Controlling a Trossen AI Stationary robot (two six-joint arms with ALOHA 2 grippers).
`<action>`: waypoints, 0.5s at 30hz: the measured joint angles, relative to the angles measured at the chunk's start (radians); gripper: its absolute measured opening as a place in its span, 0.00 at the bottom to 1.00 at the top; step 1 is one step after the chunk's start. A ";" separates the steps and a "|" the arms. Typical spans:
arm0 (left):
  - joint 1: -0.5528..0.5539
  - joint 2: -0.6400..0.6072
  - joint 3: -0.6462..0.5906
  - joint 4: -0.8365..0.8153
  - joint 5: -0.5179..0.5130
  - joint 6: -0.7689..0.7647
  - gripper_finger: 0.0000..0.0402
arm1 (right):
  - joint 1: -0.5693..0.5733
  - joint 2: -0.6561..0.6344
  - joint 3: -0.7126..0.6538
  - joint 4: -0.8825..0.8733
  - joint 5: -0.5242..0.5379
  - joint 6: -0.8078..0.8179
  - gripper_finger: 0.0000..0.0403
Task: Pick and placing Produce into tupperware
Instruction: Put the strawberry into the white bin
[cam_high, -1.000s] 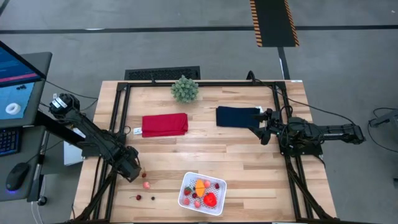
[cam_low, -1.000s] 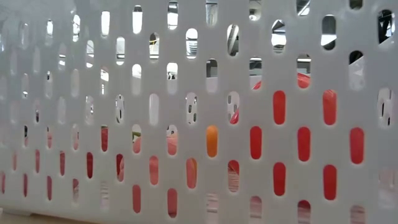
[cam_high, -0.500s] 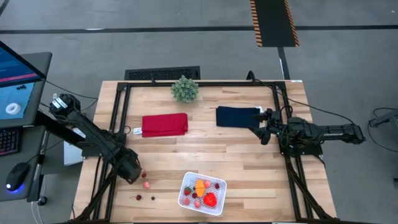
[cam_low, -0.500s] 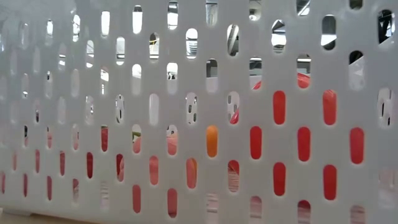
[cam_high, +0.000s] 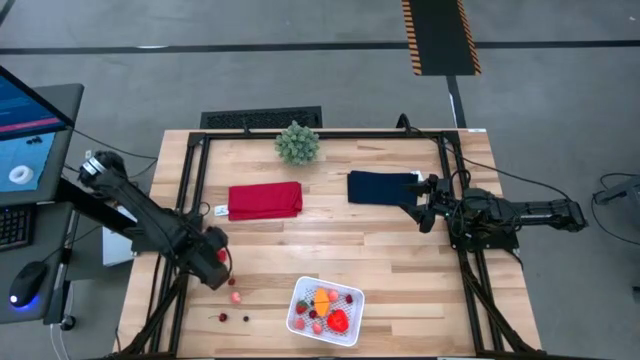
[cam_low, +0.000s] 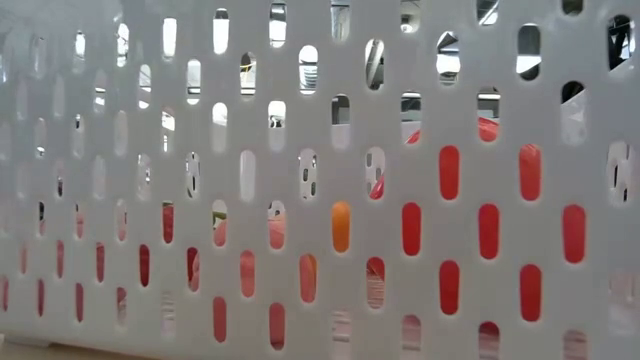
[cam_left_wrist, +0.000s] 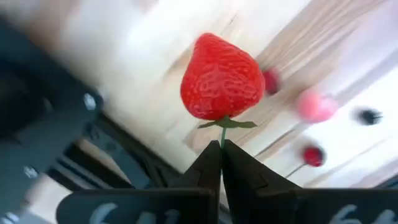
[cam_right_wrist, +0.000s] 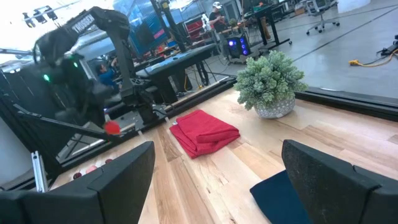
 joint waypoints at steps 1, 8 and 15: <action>0.011 0.000 0.034 -0.022 -0.026 0.025 0.00 | 0.000 0.000 0.000 0.000 0.000 0.000 0.93; 0.079 0.006 0.191 -0.033 -0.131 0.201 0.00 | 0.000 0.000 0.000 0.000 0.000 0.000 0.93; 0.141 0.150 0.395 -0.070 -0.162 0.386 0.00 | 0.000 0.000 0.000 0.000 0.000 0.000 0.93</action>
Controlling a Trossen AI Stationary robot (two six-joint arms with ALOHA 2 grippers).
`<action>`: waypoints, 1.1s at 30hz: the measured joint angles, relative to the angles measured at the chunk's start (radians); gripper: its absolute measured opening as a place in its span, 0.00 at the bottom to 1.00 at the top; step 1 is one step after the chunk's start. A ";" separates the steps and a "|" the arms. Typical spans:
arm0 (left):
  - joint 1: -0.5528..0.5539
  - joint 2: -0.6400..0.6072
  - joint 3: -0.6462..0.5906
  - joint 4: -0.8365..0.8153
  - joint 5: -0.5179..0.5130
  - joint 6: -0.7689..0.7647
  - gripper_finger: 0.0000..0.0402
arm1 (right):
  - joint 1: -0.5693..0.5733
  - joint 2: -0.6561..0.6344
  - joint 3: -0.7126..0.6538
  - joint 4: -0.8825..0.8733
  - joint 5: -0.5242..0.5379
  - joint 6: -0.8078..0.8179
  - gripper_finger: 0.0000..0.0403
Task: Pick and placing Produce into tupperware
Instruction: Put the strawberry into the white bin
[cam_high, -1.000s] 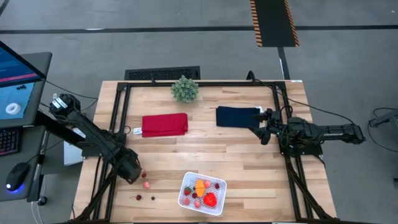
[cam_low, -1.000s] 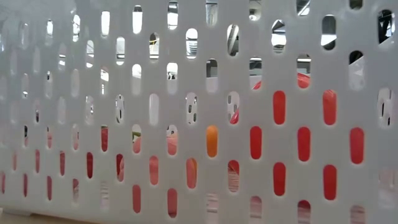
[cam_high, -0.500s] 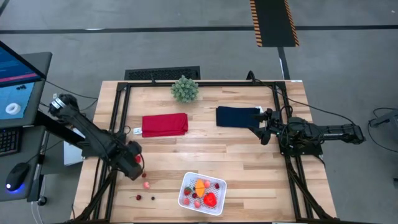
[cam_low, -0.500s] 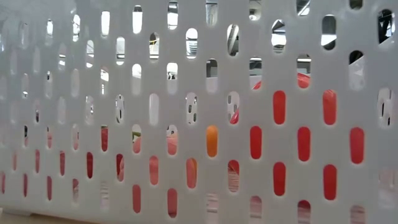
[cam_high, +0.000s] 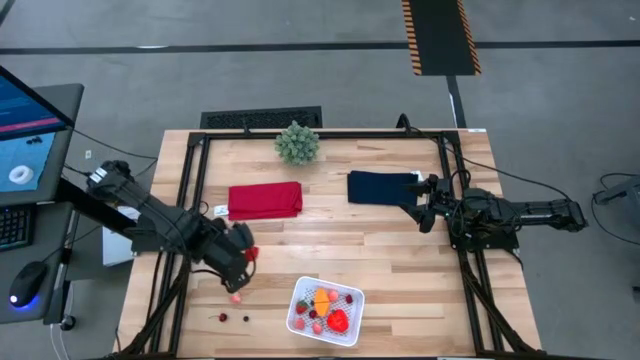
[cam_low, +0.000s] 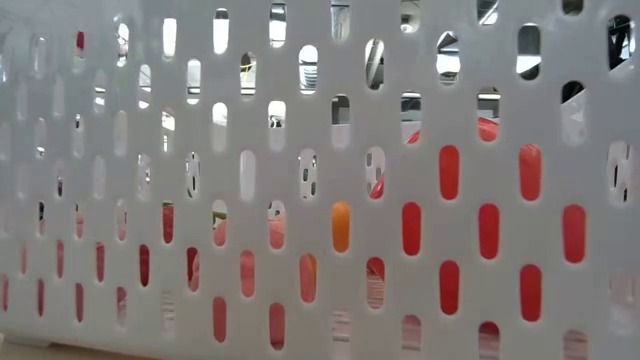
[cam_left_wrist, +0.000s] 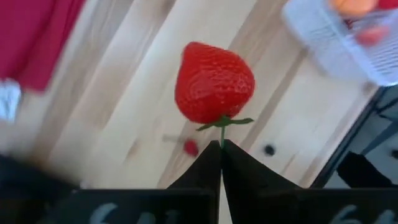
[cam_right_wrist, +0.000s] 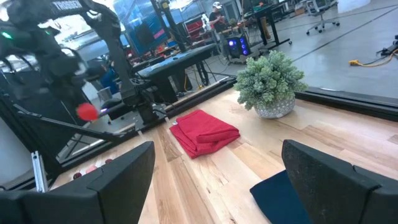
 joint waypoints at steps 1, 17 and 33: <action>0.008 0.028 0.045 -0.011 -0.009 0.032 0.00 | 0.000 0.000 0.000 0.000 0.000 0.000 0.93; 0.221 0.290 0.878 -0.192 -0.172 0.330 0.00 | 0.000 0.000 0.000 0.000 0.000 0.000 0.93; 0.218 0.557 0.658 -0.085 -0.043 0.384 0.00 | 0.000 0.000 0.000 0.000 0.000 0.000 0.93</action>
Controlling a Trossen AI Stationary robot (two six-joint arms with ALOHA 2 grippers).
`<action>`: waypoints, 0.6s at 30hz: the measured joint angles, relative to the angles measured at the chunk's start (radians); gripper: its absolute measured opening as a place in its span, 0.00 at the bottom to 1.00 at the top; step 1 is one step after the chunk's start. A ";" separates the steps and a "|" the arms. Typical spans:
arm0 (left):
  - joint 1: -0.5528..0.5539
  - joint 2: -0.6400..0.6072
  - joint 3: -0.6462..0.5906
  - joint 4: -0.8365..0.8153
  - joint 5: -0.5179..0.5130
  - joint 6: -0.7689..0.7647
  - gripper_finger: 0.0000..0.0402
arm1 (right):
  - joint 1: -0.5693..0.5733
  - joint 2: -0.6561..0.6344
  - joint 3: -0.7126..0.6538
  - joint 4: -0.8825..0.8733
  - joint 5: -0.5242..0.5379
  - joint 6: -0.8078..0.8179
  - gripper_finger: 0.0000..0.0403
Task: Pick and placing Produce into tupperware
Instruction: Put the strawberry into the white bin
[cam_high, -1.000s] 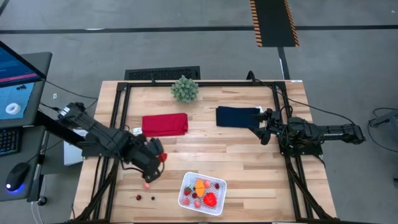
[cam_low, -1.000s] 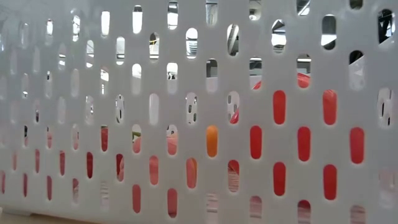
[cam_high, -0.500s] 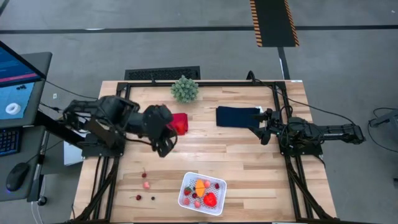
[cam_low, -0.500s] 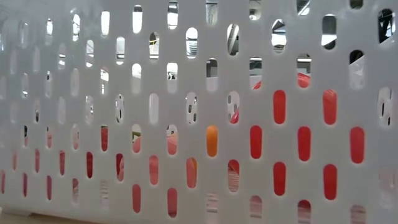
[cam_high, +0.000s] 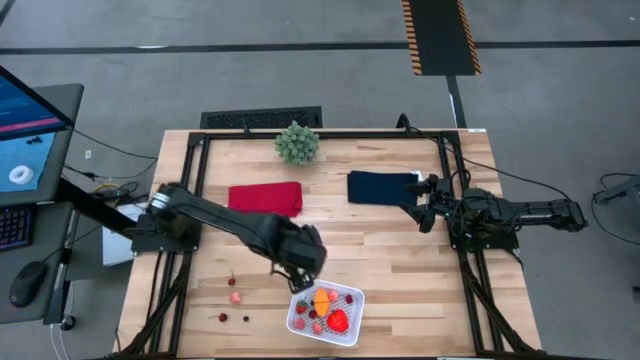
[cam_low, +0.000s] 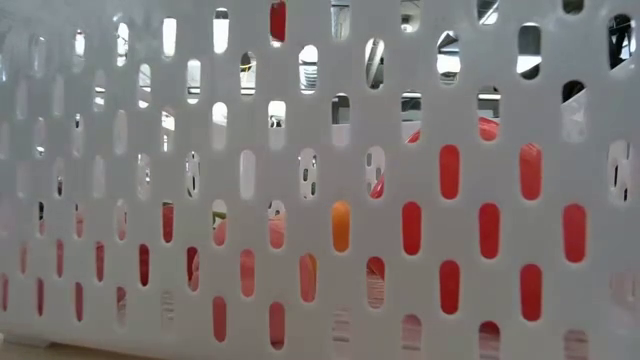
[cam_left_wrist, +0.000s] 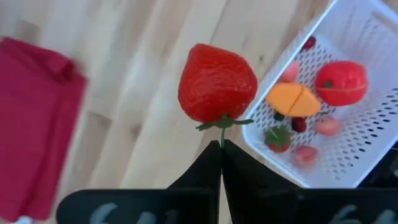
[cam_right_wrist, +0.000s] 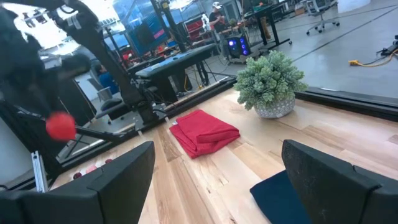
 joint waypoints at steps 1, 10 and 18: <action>0.000 0.021 0.000 0.011 0.017 0.003 0.00 | 0.000 0.000 0.000 0.000 0.000 0.000 0.93; -0.072 0.167 0.000 0.067 0.190 0.011 0.00 | 0.000 0.000 0.000 0.000 0.000 0.000 0.93; -0.185 0.178 0.003 0.144 0.146 0.003 0.00 | 0.000 0.000 0.000 0.000 0.000 0.000 0.93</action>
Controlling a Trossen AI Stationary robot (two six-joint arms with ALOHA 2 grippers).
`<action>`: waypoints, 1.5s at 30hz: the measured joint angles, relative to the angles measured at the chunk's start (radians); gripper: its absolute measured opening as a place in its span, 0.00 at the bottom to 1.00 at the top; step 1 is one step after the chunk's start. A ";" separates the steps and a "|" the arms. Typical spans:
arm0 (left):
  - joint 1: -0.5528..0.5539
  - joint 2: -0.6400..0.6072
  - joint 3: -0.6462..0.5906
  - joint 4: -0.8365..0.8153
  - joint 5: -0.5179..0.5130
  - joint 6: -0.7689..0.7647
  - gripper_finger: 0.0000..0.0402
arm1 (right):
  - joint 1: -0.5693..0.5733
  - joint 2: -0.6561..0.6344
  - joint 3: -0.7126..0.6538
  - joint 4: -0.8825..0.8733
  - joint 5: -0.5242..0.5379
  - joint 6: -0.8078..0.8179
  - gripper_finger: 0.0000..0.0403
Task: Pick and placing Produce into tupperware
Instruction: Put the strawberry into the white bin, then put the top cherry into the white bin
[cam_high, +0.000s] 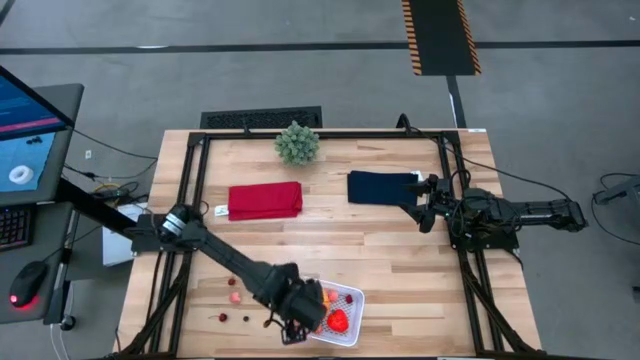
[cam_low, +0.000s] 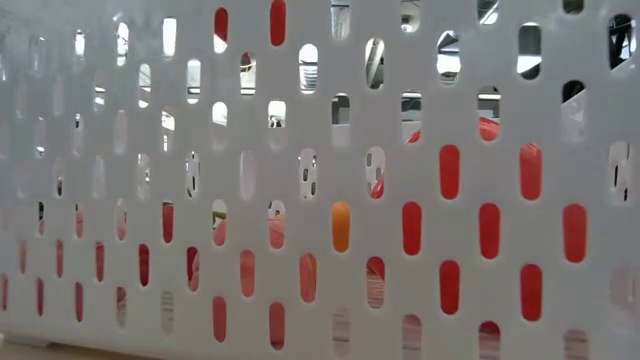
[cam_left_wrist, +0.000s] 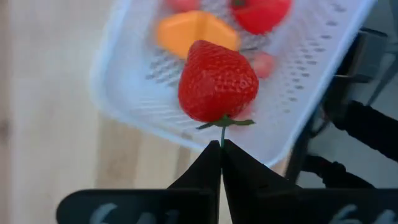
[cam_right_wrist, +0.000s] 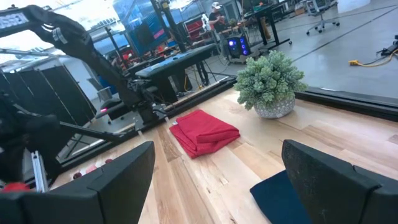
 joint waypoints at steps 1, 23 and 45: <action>-0.007 0.008 0.000 0.020 0.005 0.009 0.00 | 0.000 0.000 0.000 0.000 0.000 0.000 0.93; 0.038 0.014 0.008 0.093 -0.029 0.023 0.40 | 0.000 0.000 0.000 0.000 0.000 0.000 0.93; 0.160 -0.460 -0.140 -0.354 -0.169 -0.467 0.37 | 0.000 0.000 0.000 0.000 0.000 0.000 0.93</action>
